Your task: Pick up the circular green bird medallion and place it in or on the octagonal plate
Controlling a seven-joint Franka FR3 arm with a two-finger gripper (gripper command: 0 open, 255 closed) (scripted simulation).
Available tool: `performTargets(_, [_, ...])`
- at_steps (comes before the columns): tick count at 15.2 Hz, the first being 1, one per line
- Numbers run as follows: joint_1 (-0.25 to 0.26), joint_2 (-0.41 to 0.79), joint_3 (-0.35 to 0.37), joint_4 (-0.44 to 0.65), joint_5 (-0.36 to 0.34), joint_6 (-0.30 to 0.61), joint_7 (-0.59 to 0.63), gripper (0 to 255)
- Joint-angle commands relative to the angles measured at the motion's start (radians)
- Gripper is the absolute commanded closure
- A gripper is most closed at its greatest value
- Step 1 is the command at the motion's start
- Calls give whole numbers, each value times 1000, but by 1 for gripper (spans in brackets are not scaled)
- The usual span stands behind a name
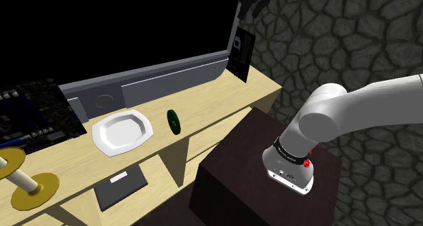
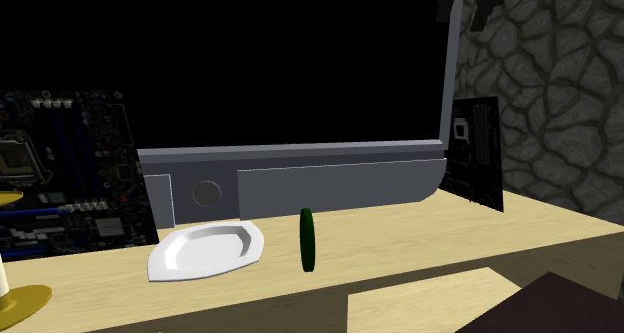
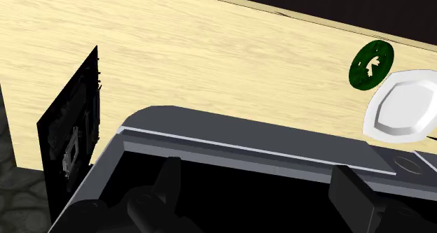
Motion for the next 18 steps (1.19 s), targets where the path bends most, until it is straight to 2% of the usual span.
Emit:
performTargets(1, [0,0,0,0,0,0,0,0])
performTargets(10, [28,51,157,-171,72,167,210,0])
performTargets(18, [59,194,304,-242,134,336,399,0])
